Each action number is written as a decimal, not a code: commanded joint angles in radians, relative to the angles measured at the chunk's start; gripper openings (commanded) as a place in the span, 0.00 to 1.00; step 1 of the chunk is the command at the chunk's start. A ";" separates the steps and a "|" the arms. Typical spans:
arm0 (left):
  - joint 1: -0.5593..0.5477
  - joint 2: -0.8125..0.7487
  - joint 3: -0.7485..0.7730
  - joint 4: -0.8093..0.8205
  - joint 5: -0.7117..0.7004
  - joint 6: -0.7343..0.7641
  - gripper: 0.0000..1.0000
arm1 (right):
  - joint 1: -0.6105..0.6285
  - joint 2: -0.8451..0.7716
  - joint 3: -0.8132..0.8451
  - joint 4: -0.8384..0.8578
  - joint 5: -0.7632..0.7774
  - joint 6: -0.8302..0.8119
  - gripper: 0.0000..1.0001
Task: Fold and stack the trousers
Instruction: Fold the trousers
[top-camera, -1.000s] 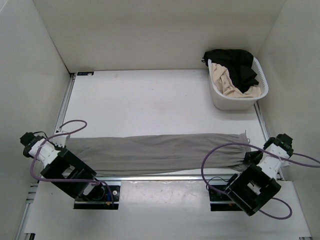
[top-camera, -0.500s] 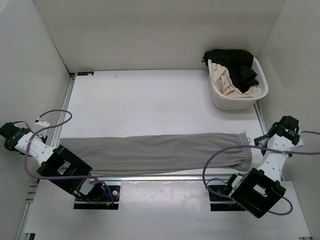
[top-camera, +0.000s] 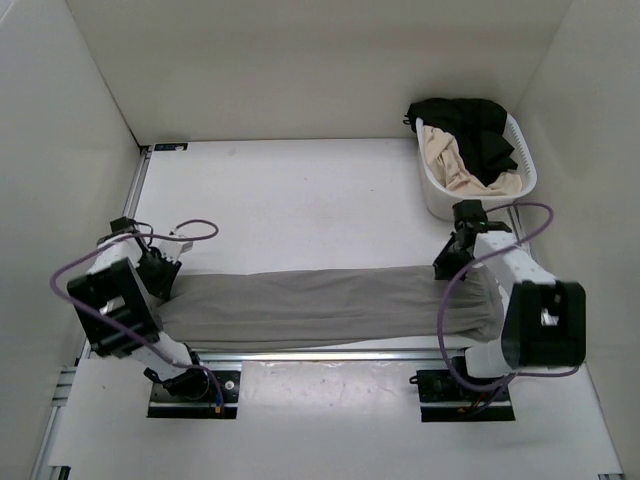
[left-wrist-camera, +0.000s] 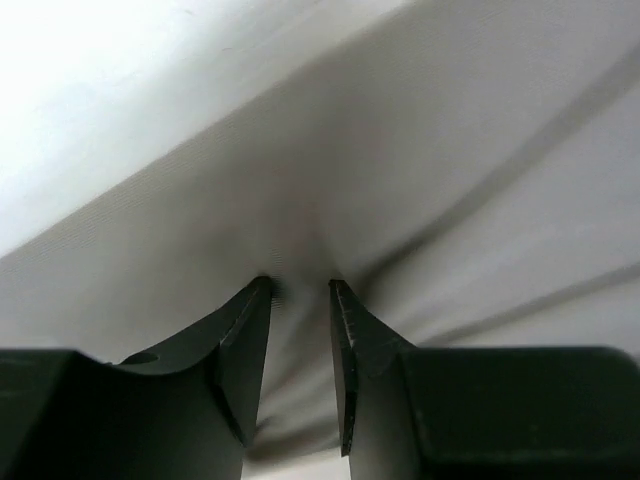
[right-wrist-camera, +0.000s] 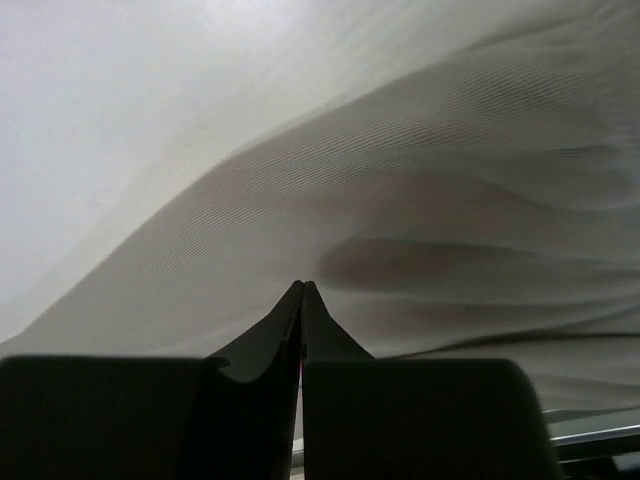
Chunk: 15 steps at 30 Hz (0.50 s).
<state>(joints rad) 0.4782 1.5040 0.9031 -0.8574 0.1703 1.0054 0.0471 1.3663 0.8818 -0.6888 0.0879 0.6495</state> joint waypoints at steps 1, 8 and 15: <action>-0.004 0.102 0.011 0.090 -0.092 -0.128 0.41 | 0.010 0.112 -0.017 0.038 -0.010 0.087 0.00; -0.088 0.200 0.032 0.179 -0.137 -0.174 0.40 | -0.013 0.332 0.035 0.017 0.073 0.136 0.00; -0.135 0.393 0.277 0.205 -0.117 -0.304 0.39 | -0.059 0.465 0.250 -0.006 0.254 0.145 0.00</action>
<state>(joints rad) 0.3584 1.7889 1.0851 -0.8291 -0.0067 0.7731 0.0124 1.7596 1.0607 -0.8158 0.1196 0.7624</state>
